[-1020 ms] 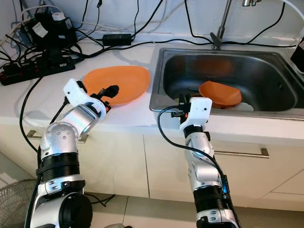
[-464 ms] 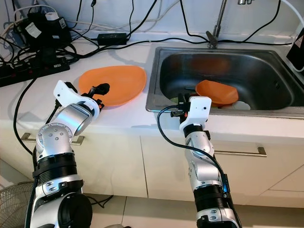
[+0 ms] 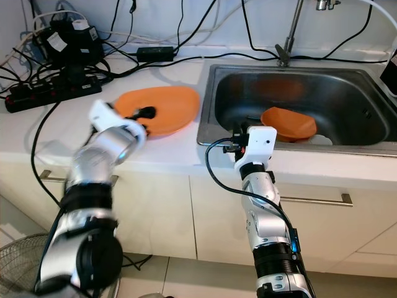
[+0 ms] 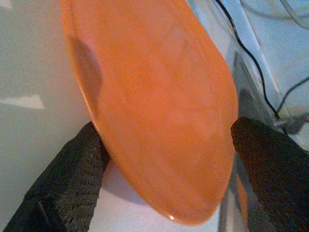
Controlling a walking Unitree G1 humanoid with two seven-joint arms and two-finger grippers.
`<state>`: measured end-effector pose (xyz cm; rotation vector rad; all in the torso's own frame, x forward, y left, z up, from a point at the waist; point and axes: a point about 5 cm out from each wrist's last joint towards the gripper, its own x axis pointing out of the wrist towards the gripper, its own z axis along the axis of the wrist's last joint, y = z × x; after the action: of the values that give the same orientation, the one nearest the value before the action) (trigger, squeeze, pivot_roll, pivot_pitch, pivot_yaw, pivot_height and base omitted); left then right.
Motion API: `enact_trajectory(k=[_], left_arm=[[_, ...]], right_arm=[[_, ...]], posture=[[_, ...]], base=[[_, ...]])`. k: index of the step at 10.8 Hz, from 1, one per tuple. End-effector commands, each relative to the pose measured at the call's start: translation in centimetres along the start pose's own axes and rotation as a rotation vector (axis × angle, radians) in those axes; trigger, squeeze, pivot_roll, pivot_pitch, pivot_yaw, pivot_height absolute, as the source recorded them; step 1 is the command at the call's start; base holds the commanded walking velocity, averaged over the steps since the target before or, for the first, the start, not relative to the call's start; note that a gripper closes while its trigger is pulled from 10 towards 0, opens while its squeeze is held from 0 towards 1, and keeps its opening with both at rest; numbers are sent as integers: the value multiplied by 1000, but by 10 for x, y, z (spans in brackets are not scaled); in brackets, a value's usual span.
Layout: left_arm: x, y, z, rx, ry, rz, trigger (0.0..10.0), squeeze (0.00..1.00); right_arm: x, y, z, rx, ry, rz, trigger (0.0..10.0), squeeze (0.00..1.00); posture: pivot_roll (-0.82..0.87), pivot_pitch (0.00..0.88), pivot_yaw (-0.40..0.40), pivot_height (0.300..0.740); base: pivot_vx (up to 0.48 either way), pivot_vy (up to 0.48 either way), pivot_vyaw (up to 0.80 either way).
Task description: Kitchen organization
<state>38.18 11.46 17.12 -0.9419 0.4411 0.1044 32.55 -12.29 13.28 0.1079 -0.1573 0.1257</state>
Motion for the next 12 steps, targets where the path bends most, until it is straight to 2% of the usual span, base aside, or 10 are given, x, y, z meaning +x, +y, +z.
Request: enact_trajectory(k=[1,2,3,7,12], left_arm=[[8,18,-31,15,124,70,10000,0],[9,18,-32,17,126,71,10000,0],[15,17,-33,25,120,79,0,0],[18,21,-25,35,75,101,0,0],[21,26,-30,27,74,117,0,0]], right_arm=[[-1,1,1,4,4,12,10000,0],[-1,2,1,4,4,13,10000,0],[-1,1,1,3,6,13,10000,0],[-1,2,-1,8,20,21,10000,0],[0,2,-2,8,30,28,10000,0]], posture=[[13,0,64,740],[13,0,64,740],[12,0,61,740],[28,0,54,740],[28,0,49,740]], base=[[0,0,0],[0,0,0],[0,0,0],[0,0,0],[0,0,0]])
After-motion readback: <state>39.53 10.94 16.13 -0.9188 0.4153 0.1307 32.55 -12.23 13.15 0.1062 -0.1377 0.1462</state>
